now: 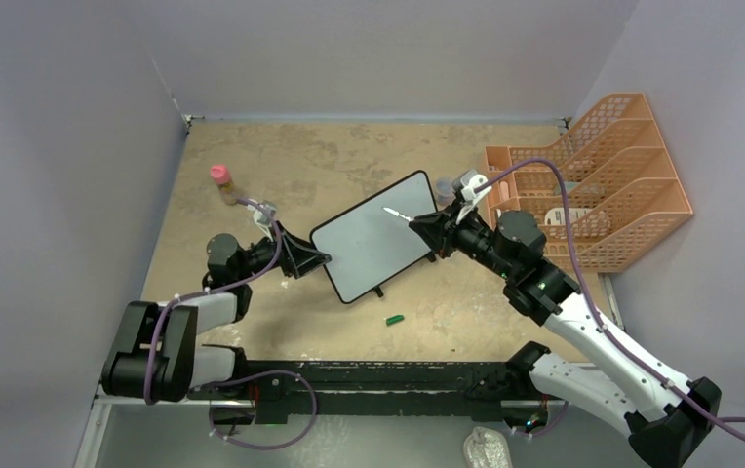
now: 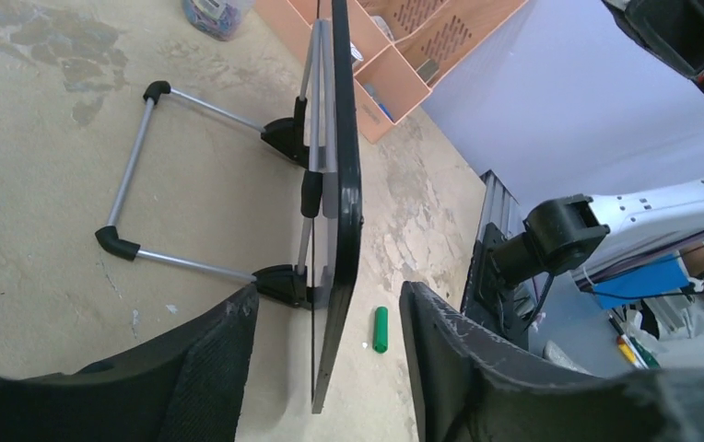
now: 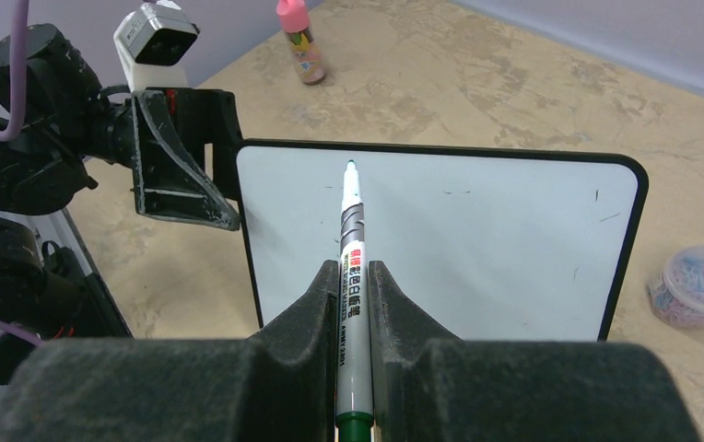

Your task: Write a sentence on the whiteboard

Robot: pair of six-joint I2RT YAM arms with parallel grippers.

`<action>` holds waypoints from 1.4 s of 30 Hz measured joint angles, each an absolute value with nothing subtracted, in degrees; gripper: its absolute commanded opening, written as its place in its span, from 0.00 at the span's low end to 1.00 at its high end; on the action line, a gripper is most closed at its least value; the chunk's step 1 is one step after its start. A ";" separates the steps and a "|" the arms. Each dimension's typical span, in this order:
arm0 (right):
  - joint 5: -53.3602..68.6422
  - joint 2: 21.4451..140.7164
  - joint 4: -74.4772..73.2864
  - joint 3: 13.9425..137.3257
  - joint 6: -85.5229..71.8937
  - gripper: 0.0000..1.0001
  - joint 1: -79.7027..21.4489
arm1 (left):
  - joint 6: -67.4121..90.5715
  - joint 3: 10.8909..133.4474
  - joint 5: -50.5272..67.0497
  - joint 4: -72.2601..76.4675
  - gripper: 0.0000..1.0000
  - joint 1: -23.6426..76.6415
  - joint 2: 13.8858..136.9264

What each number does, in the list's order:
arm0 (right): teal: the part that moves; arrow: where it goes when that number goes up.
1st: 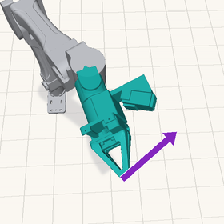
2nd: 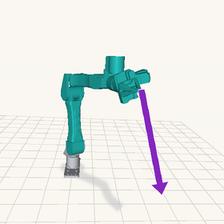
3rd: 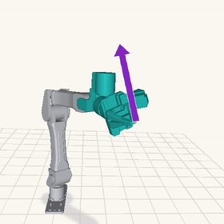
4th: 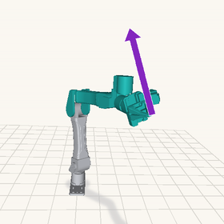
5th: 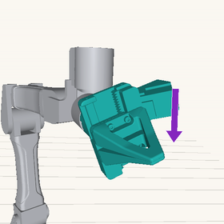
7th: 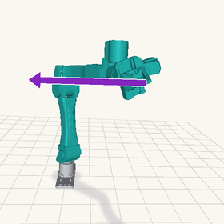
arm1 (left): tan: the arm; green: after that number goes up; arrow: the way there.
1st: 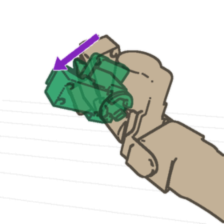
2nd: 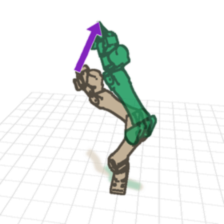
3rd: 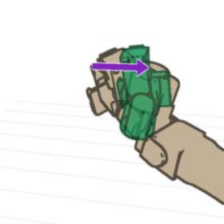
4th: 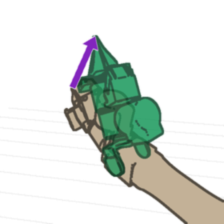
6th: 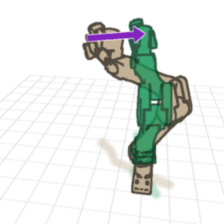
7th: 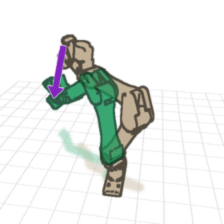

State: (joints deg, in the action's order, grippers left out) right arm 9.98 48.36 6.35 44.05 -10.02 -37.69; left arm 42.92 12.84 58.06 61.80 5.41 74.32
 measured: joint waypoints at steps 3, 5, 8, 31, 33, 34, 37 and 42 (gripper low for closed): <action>9.56 48.36 6.35 44.07 -10.02 0.00 -38.24 | 42.19 13.26 56.97 57.54 0.57 5.30 70.87; 9.32 48.36 6.35 44.05 -10.02 0.00 -38.52 | 42.24 13.72 56.75 55.70 0.57 4.67 68.88; 8.47 48.34 6.35 44.05 -10.02 0.00 -39.07 | 42.35 14.83 56.82 53.32 0.56 2.44 66.98; 1.96 49.47 6.46 44.07 -10.00 0.00 -45.12 | 30.11 35.31 63.55 21.63 0.45 0.40 69.54; 1.28 49.69 6.46 44.07 -10.00 0.00 -45.87 | 28.23 36.36 64.14 19.00 0.43 0.40 70.02; 0.89 49.84 6.59 44.07 -10.00 0.00 -46.26 | 27.31 36.86 64.38 17.74 0.43 0.40 70.30; -0.58 50.33 6.85 44.07 -10.00 0.00 -47.44 | 25.54 37.36 64.86 15.14 0.42 0.40 70.91; -2.55 51.53 6.94 44.14 -10.00 0.00 -49.65 | 23.29 37.41 65.76 12.29 0.39 0.40 72.20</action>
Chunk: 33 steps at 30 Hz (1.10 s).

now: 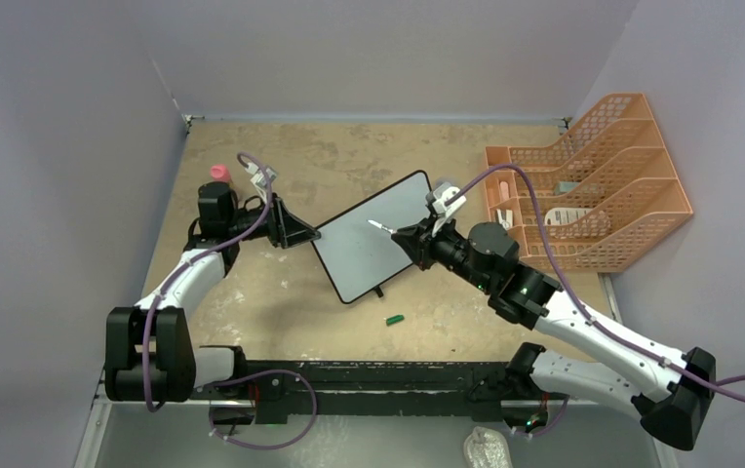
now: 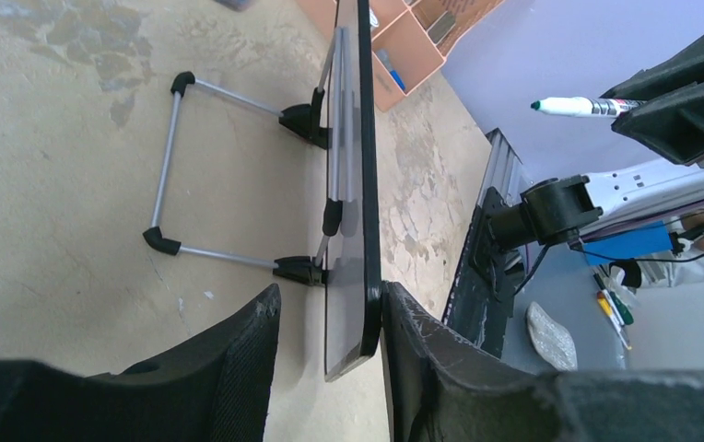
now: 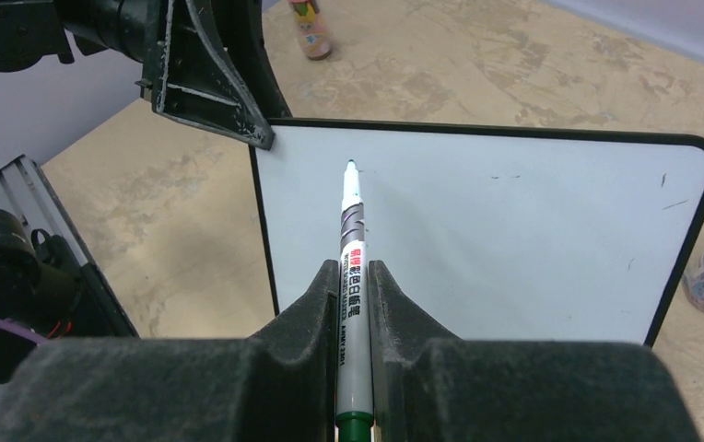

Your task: Write a sentence on the whiteboard

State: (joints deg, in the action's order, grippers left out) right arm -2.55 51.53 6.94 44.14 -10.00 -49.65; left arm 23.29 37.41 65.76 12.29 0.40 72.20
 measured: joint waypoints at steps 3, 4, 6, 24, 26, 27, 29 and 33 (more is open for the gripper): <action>-4.14 52.31 7.14 44.14 -10.02 0.00 -51.46 | 22.68 37.41 66.06 11.05 0.35 0.40 72.34; -4.95 52.58 7.22 44.16 -10.02 0.00 -52.16 | 22.41 37.41 66.15 11.05 0.34 0.40 72.34; -6.33 53.21 7.29 44.34 -10.02 0.00 -53.52 | 21.96 37.41 66.48 11.05 0.31 0.40 72.34; -17.45 56.64 8.45 46.35 -10.24 0.00 -62.22 | 19.27 39.55 67.31 8.36 0.10 0.40 72.34; -18.68 57.17 8.38 46.70 -10.39 0.00 -62.81 | 18.59 39.86 67.11 7.73 0.08 0.40 72.29; -19.25 57.41 8.34 46.87 -10.48 0.00 -63.16 | 18.33 39.99 66.98 7.51 0.07 0.40 72.23; -20.49 57.69 8.25 47.05 -10.79 0.00 -63.99 | 17.69 40.07 66.48 6.72 0.05 0.40 71.83; -22.63 57.80 7.40 47.33 -11.66 0.00 -65.36 | 15.90 40.14 65.28 4.99 0.01 0.40 70.81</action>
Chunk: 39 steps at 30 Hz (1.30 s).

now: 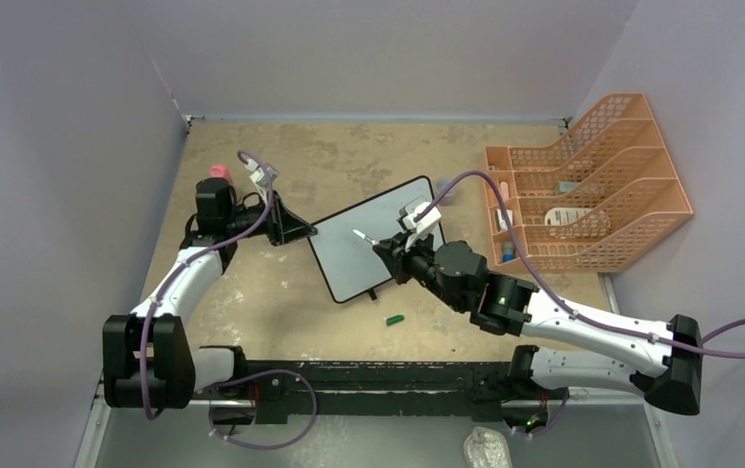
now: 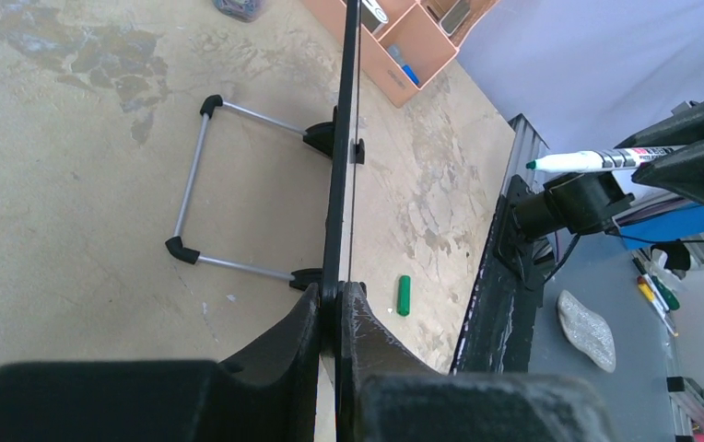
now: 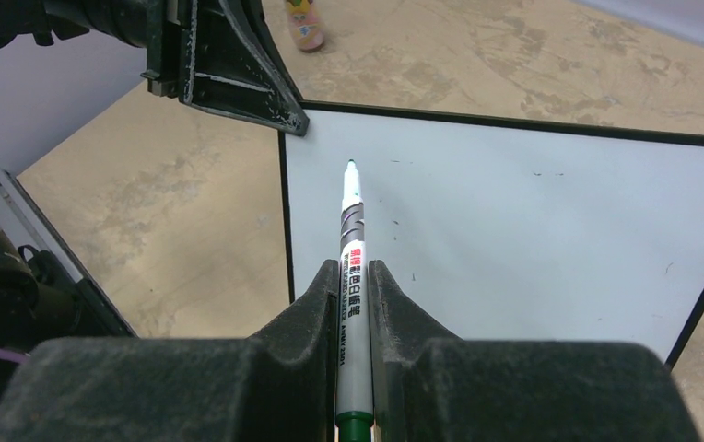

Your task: Write a sentence on the whiteboard

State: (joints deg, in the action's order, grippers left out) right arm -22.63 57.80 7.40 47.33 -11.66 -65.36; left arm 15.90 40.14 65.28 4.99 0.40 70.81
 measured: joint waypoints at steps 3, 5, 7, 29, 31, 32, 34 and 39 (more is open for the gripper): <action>-24.25 58.00 6.74 47.72 -12.45 0.00 -66.32 | 15.05 40.34 64.77 4.29 0.00 0.43 70.59; -25.30 58.19 6.48 47.86 -12.99 0.00 -67.09 | 14.33 40.60 64.53 3.60 0.00 0.43 70.59; -26.48 58.57 6.26 47.94 -13.43 0.00 -67.92 | 13.87 40.80 64.23 3.20 0.00 0.45 70.50; -37.15 67.81 5.89 53.15 -17.21 0.00 -74.26 | 12.38 41.04 63.35 1.41 0.00 0.51 69.82; -38.02 69.04 5.89 53.87 -17.45 0.00 -74.61 | 12.34 41.04 63.18 1.19 0.00 0.54 69.71; -38.17 69.71 5.89 54.19 -17.56 0.00 -74.76 | 12.34 41.04 63.05 1.10 0.00 0.54 69.63; -38.70 71.26 5.85 55.00 -17.87 0.00 -75.05 | 12.27 41.04 62.81 1.06 0.00 0.58 69.49; -40.34 74.98 5.39 57.17 -18.61 0.00 -75.48 | 12.16 41.06 62.57 1.04 0.00 0.78 69.41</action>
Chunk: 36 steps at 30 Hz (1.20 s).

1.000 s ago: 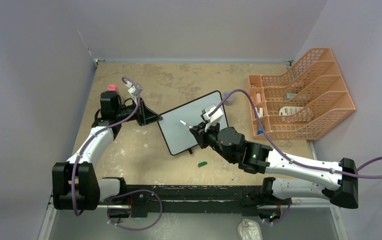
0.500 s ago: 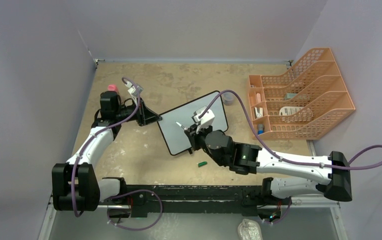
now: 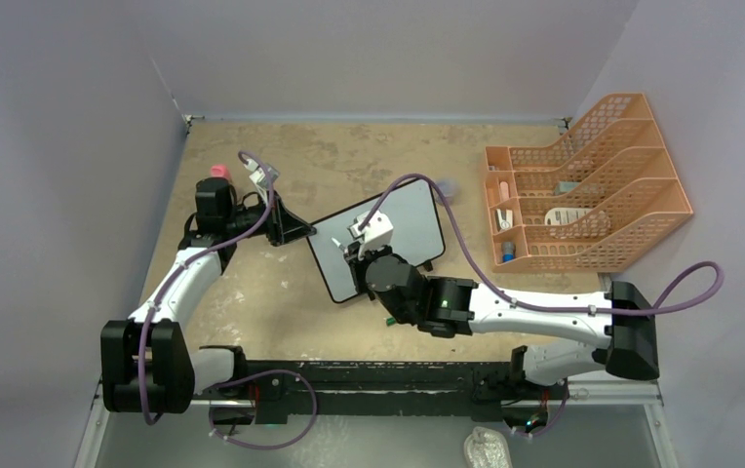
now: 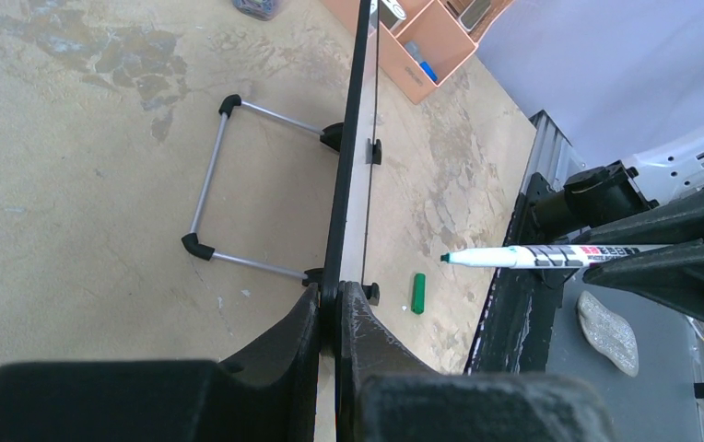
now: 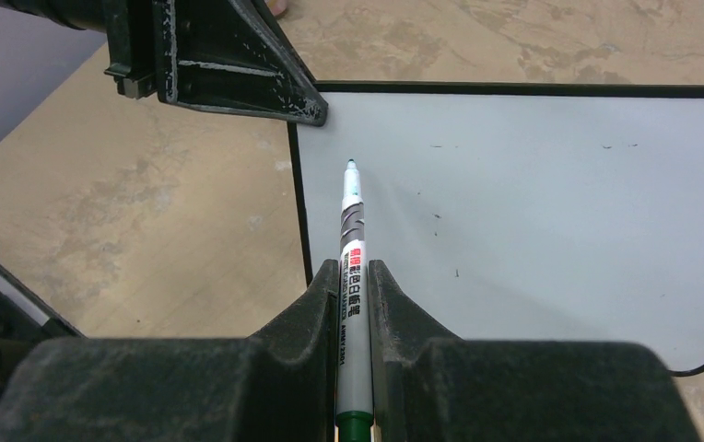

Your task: Write a sentence on the whiteboard

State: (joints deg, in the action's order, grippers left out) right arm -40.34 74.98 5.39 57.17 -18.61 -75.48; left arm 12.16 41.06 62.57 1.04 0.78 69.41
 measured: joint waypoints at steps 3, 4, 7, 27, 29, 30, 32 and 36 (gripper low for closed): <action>-41.36 76.69 5.04 58.43 -19.11 0.00 -75.68 | 12.16 41.06 62.54 1.02 0.00 0.78 69.36; -41.56 77.28 4.95 58.96 -19.27 0.00 -75.77 | 12.16 41.06 62.52 1.02 0.00 0.78 69.34; -42.61 78.78 4.73 60.51 -19.59 0.00 -76.12 | 12.16 41.06 62.37 0.99 0.00 0.82 69.28; -47.09 83.31 -1.89 65.36 -25.30 0.00 -78.02 | 11.09 41.06 61.19 0.23 0.00 1.54 68.38; -47.11 83.31 -2.33 65.69 -25.76 0.00 -78.02 | 11.00 41.06 61.06 0.12 0.00 1.58 68.23; -47.13 83.31 -2.50 65.78 -25.98 0.00 -78.02 | 10.90 41.06 61.04 0.05 0.00 1.65 68.20; -47.24 83.31 -3.05 66.02 -26.28 0.00 -78.06 | 10.87 41.06 60.93 -0.10 0.00 1.67 68.12; -47.31 83.31 -4.01 66.41 -27.07 0.00 -78.08 | 10.85 41.06 60.80 -0.21 0.00 1.72 67.99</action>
